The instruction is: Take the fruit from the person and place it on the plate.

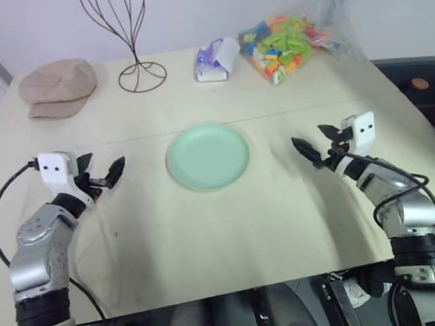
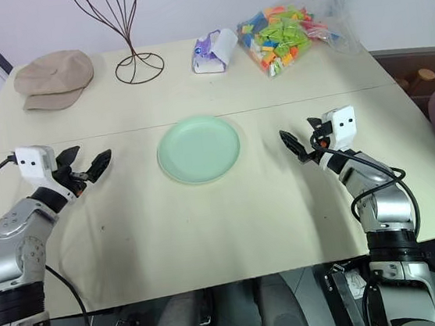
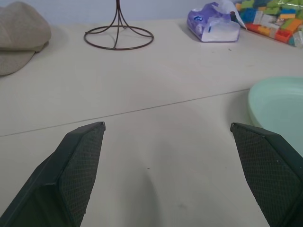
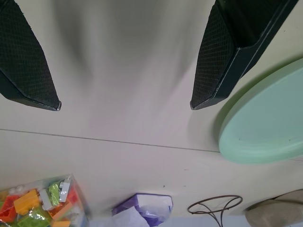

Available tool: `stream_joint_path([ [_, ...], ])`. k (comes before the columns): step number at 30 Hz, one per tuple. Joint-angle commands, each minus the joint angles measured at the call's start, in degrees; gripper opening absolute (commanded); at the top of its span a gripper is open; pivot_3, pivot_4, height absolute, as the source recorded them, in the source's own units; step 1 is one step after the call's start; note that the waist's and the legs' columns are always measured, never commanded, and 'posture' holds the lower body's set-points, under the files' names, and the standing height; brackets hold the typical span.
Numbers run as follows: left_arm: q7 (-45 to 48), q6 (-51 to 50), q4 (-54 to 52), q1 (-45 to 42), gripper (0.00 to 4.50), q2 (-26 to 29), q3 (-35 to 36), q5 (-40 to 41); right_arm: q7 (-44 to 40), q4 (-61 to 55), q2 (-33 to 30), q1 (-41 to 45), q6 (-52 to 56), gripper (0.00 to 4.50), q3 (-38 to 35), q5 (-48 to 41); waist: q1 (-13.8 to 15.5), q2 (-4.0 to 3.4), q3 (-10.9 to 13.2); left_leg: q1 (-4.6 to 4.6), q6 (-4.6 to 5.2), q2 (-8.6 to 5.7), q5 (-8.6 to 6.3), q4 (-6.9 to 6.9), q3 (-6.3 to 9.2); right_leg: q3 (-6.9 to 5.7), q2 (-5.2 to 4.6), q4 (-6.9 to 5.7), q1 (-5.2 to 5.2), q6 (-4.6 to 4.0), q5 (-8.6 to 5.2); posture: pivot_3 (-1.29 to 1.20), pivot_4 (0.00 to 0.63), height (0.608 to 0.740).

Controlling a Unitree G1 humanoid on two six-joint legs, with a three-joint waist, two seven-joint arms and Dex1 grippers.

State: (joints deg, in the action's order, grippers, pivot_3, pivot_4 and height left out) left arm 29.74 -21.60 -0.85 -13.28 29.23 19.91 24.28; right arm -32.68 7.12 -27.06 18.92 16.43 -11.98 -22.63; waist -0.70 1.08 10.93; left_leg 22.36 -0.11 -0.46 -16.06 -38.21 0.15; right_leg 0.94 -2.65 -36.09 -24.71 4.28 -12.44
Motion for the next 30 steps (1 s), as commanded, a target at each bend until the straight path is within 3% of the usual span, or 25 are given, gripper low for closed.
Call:
stream_joint_path([
  [1,0.1,1.5,-1.0,-0.1,4.44,0.7,1.4,0.5,-0.3,-0.6,-0.9,1.2,-1.2,4.50,-1.5,-0.1,0.0,0.00,0.0,0.00,0.00,0.00,0.00,0.00,0.00,0.00,0.00,0.00,0.00,0.00,0.00,0.00,0.150,0.740],
  [30,4.7,3.2,1.5,2.9,4.44,6.1,3.8,1.0,-2.3,0.3,-4.6,-0.4,-1.0,4.50,-2.4,0.3,-0.1,-0.01,0.0,0.00,0.00,0.01,0.00,0.01,-0.01,0.02,-0.02,0.01,0.00,-0.01,0.00,0.00,0.150,0.740],
])
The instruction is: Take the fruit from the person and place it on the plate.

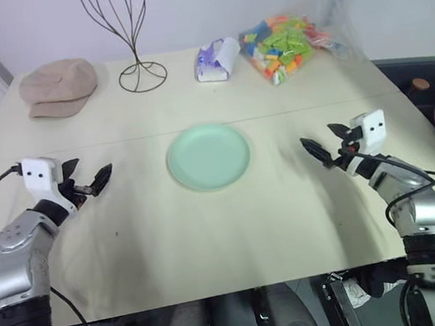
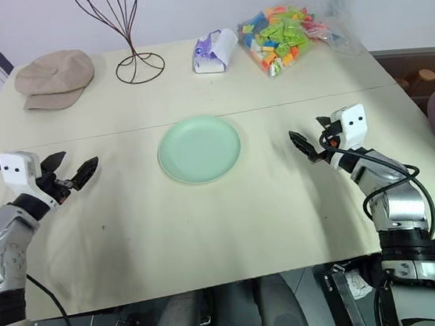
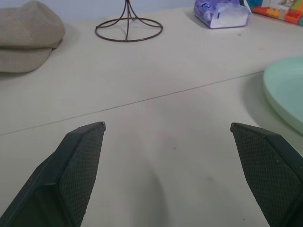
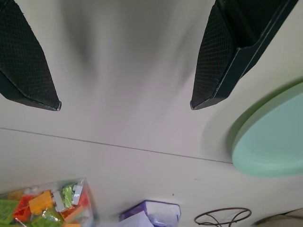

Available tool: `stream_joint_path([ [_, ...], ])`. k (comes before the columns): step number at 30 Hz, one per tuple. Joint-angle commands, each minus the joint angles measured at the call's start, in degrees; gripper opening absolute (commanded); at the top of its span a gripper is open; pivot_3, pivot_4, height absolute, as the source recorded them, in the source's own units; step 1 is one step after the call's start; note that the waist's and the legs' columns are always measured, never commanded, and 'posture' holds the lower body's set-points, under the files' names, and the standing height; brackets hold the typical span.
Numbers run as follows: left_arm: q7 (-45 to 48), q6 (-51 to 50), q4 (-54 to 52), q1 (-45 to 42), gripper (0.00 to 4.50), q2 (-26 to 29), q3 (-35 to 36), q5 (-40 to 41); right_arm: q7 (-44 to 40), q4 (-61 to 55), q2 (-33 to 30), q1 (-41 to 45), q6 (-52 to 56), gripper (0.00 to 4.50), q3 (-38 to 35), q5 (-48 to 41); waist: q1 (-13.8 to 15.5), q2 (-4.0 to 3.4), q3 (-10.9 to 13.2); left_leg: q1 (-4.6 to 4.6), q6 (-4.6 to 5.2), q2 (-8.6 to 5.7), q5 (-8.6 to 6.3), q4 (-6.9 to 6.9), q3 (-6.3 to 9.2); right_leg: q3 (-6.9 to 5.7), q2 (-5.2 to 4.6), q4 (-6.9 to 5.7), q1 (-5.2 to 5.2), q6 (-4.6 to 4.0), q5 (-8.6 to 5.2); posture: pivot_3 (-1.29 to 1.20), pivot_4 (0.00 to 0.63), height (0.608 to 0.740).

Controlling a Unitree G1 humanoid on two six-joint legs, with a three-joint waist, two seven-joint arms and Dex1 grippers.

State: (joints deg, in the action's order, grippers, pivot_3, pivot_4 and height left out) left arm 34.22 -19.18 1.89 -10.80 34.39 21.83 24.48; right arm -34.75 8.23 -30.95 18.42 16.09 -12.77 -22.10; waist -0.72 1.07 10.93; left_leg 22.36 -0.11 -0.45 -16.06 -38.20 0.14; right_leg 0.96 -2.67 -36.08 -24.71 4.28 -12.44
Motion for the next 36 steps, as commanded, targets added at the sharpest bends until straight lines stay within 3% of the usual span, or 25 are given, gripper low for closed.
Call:
stream_joint_path([
  [1,0.2,0.8,-1.3,0.5,4.44,0.8,1.8,0.7,-0.2,-0.8,-0.7,0.1,-0.6,4.50,-1.6,-0.2,-0.1,0.00,0.0,0.00,0.00,0.00,0.00,0.00,0.00,0.00,0.00,0.00,0.00,0.00,0.00,0.00,0.150,0.740],
  [36,0.0,0.3,-1.6,0.6,4.44,0.7,1.4,1.0,0.2,-0.9,-0.2,-0.3,-0.8,4.50,-1.5,-0.3,0.0,0.00,0.0,0.00,0.00,0.00,0.00,0.00,0.00,0.01,-0.01,0.00,0.00,0.00,0.00,0.00,0.150,0.740],
])
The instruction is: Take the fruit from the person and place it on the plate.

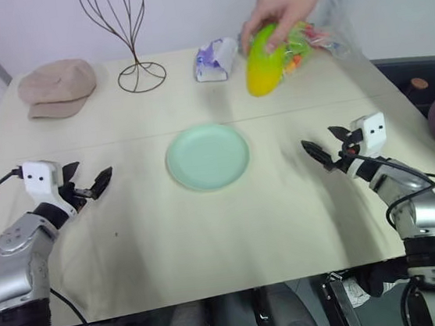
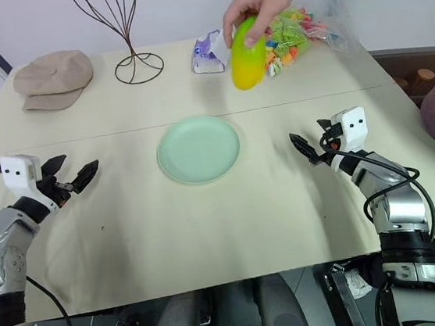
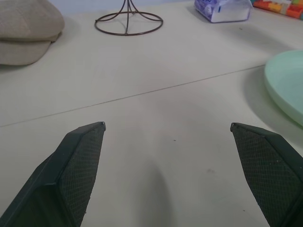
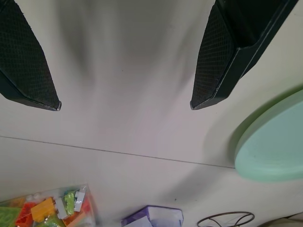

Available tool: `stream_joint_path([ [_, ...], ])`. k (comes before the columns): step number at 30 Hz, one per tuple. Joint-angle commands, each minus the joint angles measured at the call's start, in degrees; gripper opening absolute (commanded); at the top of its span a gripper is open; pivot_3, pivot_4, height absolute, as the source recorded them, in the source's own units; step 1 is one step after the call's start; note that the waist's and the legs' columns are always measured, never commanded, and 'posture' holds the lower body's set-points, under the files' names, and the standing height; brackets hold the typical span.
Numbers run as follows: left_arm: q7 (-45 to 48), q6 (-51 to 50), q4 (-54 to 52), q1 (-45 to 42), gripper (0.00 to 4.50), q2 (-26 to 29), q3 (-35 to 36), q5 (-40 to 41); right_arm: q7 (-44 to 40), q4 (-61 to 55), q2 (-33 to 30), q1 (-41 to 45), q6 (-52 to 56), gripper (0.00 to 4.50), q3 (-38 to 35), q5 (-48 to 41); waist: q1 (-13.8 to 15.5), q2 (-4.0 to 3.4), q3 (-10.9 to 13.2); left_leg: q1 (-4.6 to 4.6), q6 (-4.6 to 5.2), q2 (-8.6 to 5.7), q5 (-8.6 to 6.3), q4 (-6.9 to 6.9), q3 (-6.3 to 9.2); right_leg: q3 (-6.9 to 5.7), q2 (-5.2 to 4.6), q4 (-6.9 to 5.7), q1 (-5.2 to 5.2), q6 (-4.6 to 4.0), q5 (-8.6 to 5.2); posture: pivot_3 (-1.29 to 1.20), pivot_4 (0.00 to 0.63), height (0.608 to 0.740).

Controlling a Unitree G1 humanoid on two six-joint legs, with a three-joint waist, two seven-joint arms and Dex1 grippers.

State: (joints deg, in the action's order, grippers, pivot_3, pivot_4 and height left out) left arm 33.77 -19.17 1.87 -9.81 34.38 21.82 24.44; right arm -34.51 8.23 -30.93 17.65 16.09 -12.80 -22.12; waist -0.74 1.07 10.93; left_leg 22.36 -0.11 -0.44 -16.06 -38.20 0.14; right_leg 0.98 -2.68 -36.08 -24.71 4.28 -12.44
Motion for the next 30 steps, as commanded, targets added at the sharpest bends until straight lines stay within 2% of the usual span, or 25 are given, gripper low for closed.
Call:
stream_joint_path([
  [1,1.8,-1.1,-2.4,-0.3,4.44,1.3,1.5,2.5,-0.1,-0.9,-0.2,0.5,-0.8,4.50,-1.5,-0.3,0.0,0.00,0.0,0.00,0.00,0.00,0.00,0.00,0.00,0.00,0.00,0.00,0.00,0.00,0.00,0.00,0.150,0.740],
  [7,12.8,-14.5,-12.6,-1.6,4.44,9.0,3.3,17.4,-0.2,-0.5,-0.5,0.6,-0.8,4.50,-1.6,-0.2,-0.1,0.00,0.0,0.01,0.00,0.01,0.00,0.00,0.01,0.00,0.01,0.00,0.00,-0.02,-0.01,0.00,0.150,0.740],
  [10,13.4,-19.0,-15.0,-4.7,4.44,10.9,3.2,22.1,-0.3,-1.5,-1.0,0.7,0.5,4.50,-2.4,-1.2,0.1,0.00,0.0,0.00,0.00,0.00,0.00,-0.01,0.01,-0.01,0.00,0.00,0.01,-0.02,-0.01,0.00,0.150,0.740],
  [12,13.1,-20.8,-16.1,-6.6,4.44,11.3,2.9,24.1,-0.4,-6.0,-1.6,1.5,6.1,4.50,-4.8,-6.5,0.0,-0.02,0.0,0.00,0.00,-0.02,0.00,-0.01,0.00,0.00,0.02,0.01,0.02,-0.02,-0.01,0.00,0.150,0.740],
  [15,12.4,-22.3,-16.8,-9.0,4.44,11.2,2.3,25.6,-1.1,-13.2,-3.1,3.2,15.9,4.50,-8.0,-16.0,-0.2,-0.08,0.0,0.00,0.00,-0.01,0.00,-0.01,-0.01,-0.01,0.06,-0.01,0.01,0.00,-0.01,0.00,0.150,0.740],
  [18,12.4,-22.5,-16.7,-11.5,4.44,10.8,1.0,25.8,-1.9,-16.3,-4.8,6.2,20.5,4.50,-7.3,-19.4,-0.3,-0.07,0.0,-0.01,0.00,0.06,0.00,0.00,0.00,-0.02,0.14,-0.01,-0.01,0.00,-0.01,0.00,0.150,0.740],
  [25,13.0,-21.7,-16.0,-13.6,4.44,9.7,-1.4,25.0,-2.4,-11.2,-1.9,15.2,20.2,4.50,-2.6,-17.8,-0.2,-0.07,0.0,-0.05,0.00,0.08,0.00,0.00,-0.02,-0.01,0.30,0.01,0.03,-0.02,-0.02,0.00,0.150,0.740],
  [30,11.5,-22.0,-17.2,-13.1,4.44,8.3,-0.5,26.2,-5.0,-3.6,0.9,21.3,15.7,4.50,2.0,-13.5,-0.2,-0.07,0.0,0.01,0.00,0.05,0.00,0.00,-0.04,-0.01,0.25,0.03,0.00,-0.01,-0.01,0.00,0.150,0.740],
])
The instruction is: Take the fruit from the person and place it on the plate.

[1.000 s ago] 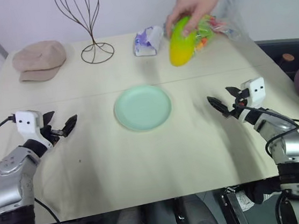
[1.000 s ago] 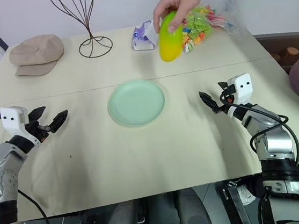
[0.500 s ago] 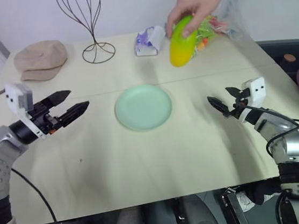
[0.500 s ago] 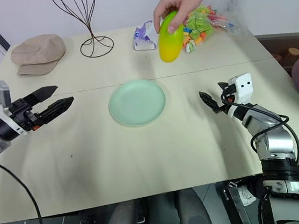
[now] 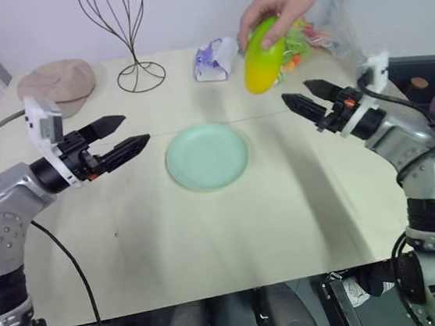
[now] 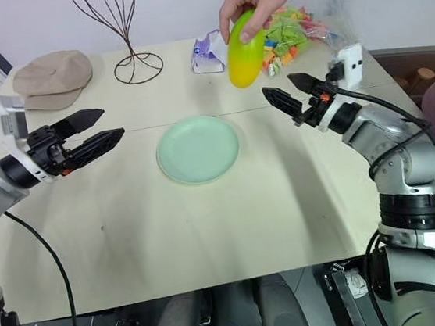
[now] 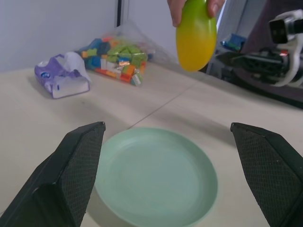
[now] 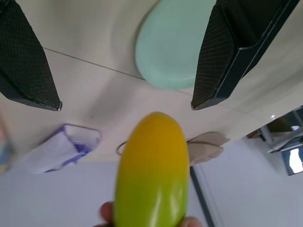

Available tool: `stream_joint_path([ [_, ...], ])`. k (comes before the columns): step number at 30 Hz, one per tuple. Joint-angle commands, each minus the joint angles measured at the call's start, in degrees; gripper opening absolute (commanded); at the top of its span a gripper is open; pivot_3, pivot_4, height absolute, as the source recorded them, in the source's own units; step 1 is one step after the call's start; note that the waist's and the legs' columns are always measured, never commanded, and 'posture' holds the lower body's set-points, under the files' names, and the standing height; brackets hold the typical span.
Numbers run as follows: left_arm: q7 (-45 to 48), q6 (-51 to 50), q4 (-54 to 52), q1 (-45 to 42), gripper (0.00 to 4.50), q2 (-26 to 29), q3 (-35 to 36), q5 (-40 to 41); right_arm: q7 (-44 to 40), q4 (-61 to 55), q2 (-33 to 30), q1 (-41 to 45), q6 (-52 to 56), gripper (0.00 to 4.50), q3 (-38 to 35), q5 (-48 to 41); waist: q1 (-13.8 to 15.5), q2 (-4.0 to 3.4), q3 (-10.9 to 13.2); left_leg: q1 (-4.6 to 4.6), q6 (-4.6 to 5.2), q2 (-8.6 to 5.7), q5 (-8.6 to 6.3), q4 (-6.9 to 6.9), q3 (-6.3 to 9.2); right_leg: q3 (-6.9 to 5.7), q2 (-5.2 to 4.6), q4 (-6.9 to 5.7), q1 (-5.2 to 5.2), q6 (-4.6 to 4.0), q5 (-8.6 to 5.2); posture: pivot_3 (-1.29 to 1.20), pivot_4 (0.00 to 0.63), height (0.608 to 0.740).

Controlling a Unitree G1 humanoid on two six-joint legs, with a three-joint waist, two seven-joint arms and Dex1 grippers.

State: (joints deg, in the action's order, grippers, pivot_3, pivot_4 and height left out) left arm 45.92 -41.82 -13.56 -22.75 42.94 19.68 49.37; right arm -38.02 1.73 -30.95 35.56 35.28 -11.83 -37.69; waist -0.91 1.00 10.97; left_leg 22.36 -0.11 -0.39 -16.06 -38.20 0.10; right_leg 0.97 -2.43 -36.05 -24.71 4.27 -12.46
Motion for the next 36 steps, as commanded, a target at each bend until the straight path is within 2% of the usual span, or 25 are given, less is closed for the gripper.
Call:
stream_joint_path([
  [1,-0.9,0.7,-2.1,0.1,4.44,-0.3,1.9,1.2,-2.2,4.9,1.4,4.7,-4.6,4.50,1.8,3.0,0.0,0.00,0.0,0.00,0.00,0.00,0.00,0.00,0.00,0.00,0.00,0.00,0.00,0.00,0.00,0.00,0.150,0.740],
  [11,-2.3,0.5,-5.2,3.6,4.44,-0.4,3.2,1.6,-6.4,15.6,3.9,13.2,-9.2,4.50,3.4,6.8,0.0,-0.01,0.0,0.04,0.00,0.00,0.00,0.03,0.01,-0.01,-0.12,-0.01,-0.07,-0.01,0.00,0.00,0.150,0.740],
  [14,-2.8,0.4,-5.6,3.8,4.50,-0.4,3.3,2.0,-6.8,16.6,4.4,13.7,-10.3,3.64,2.9,7.1,0.1,-0.01,0.0,0.05,0.00,-0.01,0.00,0.03,0.02,-0.01,-0.14,-0.01,-0.06,-0.01,0.01,0.00,0.150,0.740],
  [16,-3.1,0.4,-5.6,3.9,4.50,-0.3,3.4,2.2,-6.6,16.4,4.5,13.6,-10.2,2.62,2.6,7.3,0.1,-0.02,0.0,0.04,0.00,-0.02,0.00,0.03,0.01,-0.01,-0.15,-0.01,-0.07,-0.01,0.01,0.00,0.150,0.740],
  [17,-3.2,0.5,-5.6,3.9,4.50,-0.3,3.4,2.3,-6.5,16.2,4.6,13.4,-10.1,2.35,2.5,7.3,0.0,-0.02,0.0,0.05,0.00,-0.02,0.00,0.03,0.01,-0.01,-0.15,-0.01,-0.07,-0.01,0.01,0.00,0.150,0.740],
  [22,-3.4,0.4,-5.4,3.7,4.50,0.0,3.2,2.4,-7.0,14.6,4.2,12.1,-8.8,2.35,3.5,7.8,0.0,-0.02,0.0,0.05,0.00,-0.02,0.00,0.04,0.01,-0.01,-0.15,-0.02,-0.07,-0.01,0.01,0.00,0.150,0.740],
  [26,-2.6,-0.5,-5.3,5.0,4.50,1.5,2.4,1.4,-8.1,12.8,5.2,8.3,-8.1,2.35,8.8,11.3,0.0,-0.01,0.0,0.04,0.00,-0.01,0.00,0.04,0.03,-0.01,-0.15,-0.02,-0.07,-0.01,0.01,0.00,0.150,0.740],
  [29,-0.3,1.1,-5.4,8.7,4.50,4.6,-0.1,-3.6,-7.1,11.6,6.8,5.6,-6.7,2.35,14.6,15.5,-0.4,-0.03,0.0,0.02,0.00,0.00,0.00,0.07,0.01,0.03,-0.14,-0.03,-0.08,-0.02,0.00,0.00,0.150,0.740],
  [33,1.3,2.1,-5.9,12.9,4.50,6.0,-0.8,-5.8,-5.5,12.3,10.2,7.0,-4.4,2.35,17.7,17.7,-0.5,-0.11,0.1,0.08,-0.01,0.00,0.00,0.11,-0.04,0.06,-0.12,-0.07,-0.23,-0.03,-0.01,0.00,0.150,0.740],
  [36,1.3,2.4,-6.5,14.3,4.50,5.6,-0.8,-6.3,-7.3,13.7,11.2,7.5,-5.7,2.35,23.4,22.2,-0.2,-0.09,0.1,0.10,-0.03,0.00,0.01,0.11,-0.04,0.04,-0.14,-0.06,-0.26,-0.03,0.00,0.00,0.150,0.740],
])
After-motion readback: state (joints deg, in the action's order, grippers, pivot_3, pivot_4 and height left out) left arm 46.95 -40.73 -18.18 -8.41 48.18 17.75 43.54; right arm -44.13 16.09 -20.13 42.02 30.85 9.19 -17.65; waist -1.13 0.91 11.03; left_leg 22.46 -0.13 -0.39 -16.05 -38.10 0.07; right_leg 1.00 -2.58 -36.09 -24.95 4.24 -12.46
